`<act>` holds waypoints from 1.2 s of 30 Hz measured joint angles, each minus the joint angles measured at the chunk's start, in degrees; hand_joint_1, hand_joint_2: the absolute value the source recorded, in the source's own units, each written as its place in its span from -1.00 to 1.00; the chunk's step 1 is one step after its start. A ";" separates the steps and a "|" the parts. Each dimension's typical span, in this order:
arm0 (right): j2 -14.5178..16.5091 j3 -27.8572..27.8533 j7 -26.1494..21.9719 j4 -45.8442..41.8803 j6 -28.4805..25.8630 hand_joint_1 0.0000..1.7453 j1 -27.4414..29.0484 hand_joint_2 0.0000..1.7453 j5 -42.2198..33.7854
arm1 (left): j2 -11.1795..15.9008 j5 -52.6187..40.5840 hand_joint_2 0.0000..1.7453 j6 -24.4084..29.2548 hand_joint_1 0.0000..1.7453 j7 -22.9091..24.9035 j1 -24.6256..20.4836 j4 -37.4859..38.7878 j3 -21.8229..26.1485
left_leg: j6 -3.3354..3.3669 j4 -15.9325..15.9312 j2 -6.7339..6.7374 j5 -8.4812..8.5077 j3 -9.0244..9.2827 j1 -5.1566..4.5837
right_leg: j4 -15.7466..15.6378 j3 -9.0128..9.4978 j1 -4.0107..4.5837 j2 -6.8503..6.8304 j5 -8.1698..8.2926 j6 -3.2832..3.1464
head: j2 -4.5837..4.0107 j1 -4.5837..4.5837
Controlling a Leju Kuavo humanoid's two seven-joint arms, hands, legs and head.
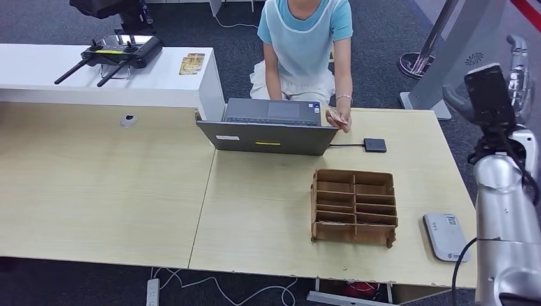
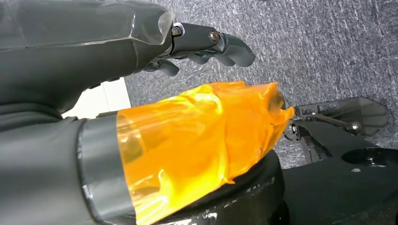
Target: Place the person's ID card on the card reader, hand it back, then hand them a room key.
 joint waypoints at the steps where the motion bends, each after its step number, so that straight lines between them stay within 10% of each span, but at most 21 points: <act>1: -0.08 -0.59 0.03 -1.22 1.57 -1.00 0.88 1.00 -0.91 | 0.01 0.27 -1.00 0.00 -1.00 0.05 0.03 0.00 0.01 | 0.00 0.00 0.01 0.00 0.00 0.00 | 0.01 0.00 0.00 0.01 0.00 0.00 | 0.01 0.01; 36: -1.66 -2.78 -2.65 -31.62 4.94 -1.00 37.23 1.00 4.62 | 1.18 2.36 -1.00 1.44 -1.00 0.10 0.17 0.00 0.39 | 0.01 -0.04 0.03 -0.05 -0.01 0.01 | -0.01 0.00 0.01 -0.01 -0.06 0.03 | 0.00 0.01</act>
